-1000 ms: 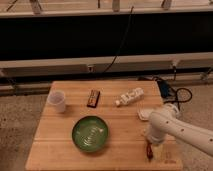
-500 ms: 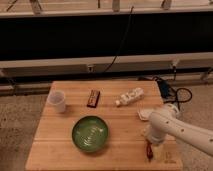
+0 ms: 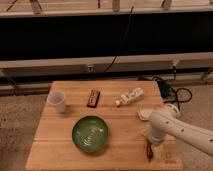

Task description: Place the pepper in the ceramic bowl

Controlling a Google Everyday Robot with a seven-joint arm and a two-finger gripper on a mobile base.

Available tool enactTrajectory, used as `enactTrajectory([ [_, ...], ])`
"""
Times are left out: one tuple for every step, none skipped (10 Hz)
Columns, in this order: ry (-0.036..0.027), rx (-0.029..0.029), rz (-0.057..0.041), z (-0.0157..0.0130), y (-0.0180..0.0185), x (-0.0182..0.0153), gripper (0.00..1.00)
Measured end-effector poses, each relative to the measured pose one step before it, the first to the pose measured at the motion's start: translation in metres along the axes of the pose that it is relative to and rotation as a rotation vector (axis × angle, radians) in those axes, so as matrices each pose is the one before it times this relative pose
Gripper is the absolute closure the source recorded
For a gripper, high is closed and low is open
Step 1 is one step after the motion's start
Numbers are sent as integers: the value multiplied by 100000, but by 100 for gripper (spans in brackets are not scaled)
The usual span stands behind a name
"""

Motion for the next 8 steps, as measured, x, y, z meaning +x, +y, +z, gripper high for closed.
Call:
enactTrajectory([
  [1,284,-17,-25,-85,28,20],
  [1,101,-165,4,-23,17,20],
  [-64,-115,-204,66,13,-14,20],
  [85,-7,-102,-9,3,40,20],
  [30,-67,-86,7,18,13,20],
  [-11,-128,-62,55,112,-22,20],
  [15,85,-26,-16,-28,41,20],
  [-35,73,-121,0,-32,-8,20],
])
